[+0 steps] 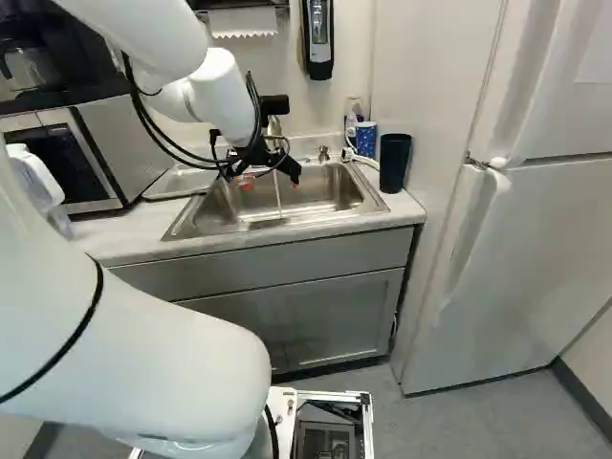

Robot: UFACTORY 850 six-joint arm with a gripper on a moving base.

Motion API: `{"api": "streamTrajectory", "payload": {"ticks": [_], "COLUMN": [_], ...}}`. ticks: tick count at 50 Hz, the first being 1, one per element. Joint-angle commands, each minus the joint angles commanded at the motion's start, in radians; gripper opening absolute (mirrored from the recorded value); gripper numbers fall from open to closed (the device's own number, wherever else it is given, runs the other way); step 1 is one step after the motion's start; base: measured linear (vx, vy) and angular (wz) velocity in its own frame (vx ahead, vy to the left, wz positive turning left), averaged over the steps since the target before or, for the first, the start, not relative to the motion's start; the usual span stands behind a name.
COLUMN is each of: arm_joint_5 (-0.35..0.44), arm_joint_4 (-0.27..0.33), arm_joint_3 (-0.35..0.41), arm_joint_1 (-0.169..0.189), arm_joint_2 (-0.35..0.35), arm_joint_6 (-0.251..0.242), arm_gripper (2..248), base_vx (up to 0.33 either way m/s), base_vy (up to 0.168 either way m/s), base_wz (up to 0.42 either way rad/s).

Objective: Rinse the cup and place it in the tray

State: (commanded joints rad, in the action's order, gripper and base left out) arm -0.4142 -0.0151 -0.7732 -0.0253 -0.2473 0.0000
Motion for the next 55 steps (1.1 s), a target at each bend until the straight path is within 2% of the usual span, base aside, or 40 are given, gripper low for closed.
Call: {"api": "streamTrajectory", "payload": {"ticks": [36,55], "arm_joint_5": [0.136,0.202], "arm_joint_4": [-0.076,-0.135], "arm_joint_3": [0.001,0.001], "arm_joint_1": [0.019,0.031], "arm_joint_2": [-0.001,-0.001], "arm_joint_6": [0.000,0.000], "arm_gripper": [247,247], "base_vx": [0.000,0.000], "base_vy": [0.000,0.000], "base_wz": [0.000,0.000]}}
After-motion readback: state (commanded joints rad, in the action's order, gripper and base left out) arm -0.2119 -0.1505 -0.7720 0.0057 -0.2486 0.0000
